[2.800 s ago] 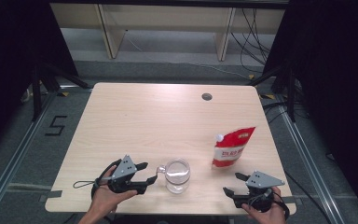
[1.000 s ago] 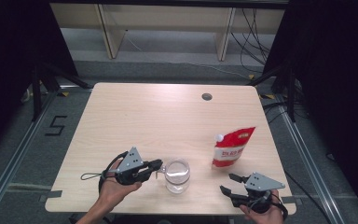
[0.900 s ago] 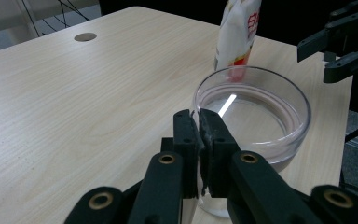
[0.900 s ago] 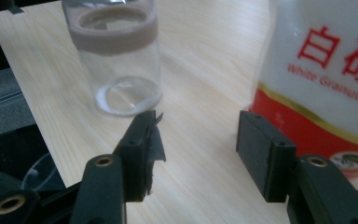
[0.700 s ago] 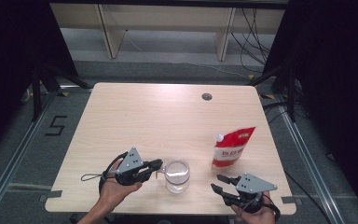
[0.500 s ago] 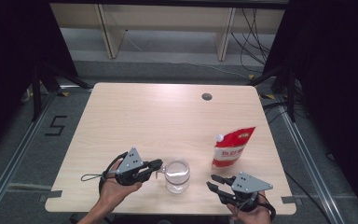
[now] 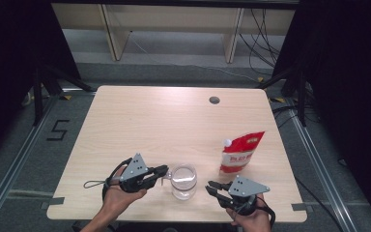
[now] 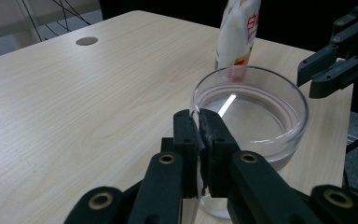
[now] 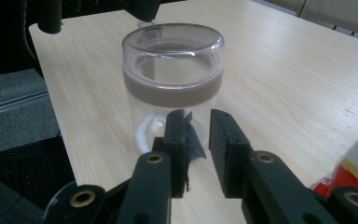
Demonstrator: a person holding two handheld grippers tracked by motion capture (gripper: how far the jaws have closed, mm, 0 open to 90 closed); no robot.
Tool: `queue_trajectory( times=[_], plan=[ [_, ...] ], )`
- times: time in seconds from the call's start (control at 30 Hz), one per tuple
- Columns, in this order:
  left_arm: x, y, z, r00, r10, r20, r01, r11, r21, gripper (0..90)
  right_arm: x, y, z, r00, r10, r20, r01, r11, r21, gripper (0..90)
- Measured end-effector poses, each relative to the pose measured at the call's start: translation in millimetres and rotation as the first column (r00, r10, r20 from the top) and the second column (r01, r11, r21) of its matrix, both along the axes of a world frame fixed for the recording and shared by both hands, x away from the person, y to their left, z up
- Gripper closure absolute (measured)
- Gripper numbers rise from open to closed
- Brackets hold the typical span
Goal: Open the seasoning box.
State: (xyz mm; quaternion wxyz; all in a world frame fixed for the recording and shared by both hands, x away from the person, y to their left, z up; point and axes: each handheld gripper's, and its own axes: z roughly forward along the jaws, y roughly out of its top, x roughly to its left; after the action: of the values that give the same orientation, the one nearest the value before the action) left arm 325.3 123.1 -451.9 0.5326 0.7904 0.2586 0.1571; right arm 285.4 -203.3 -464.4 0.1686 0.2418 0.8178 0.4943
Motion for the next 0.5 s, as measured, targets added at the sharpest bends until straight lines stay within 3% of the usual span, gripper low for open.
queue_trajectory(
  times=[0.07, 0.23, 0.5],
  plan=[
    [0.4, 0.3, 0.1, 1.0000, -0.005, 0.000, 0.005, 1.0000, 0.000, 85.2, 3.1, 2.3, -0.5, 0.9994, 0.023, 0.027, -0.023, 0.9997, -0.012, 78.8],
    [-0.9, 0.4, -0.3, 0.9999, 0.007, -0.012, -0.007, 1.0000, -0.007, 85.5, 4.1, 6.5, -0.5, 0.9994, 0.027, 0.023, -0.026, 0.9995, -0.020, 80.1],
    [-0.5, 1.1, -0.3, 1.0000, 0.003, 0.000, -0.003, 1.0000, -0.002, 85.5, 7.6, 10.5, -0.2, 0.9986, 0.036, 0.038, -0.036, 0.9991, -0.023, 82.2]
  ],
)
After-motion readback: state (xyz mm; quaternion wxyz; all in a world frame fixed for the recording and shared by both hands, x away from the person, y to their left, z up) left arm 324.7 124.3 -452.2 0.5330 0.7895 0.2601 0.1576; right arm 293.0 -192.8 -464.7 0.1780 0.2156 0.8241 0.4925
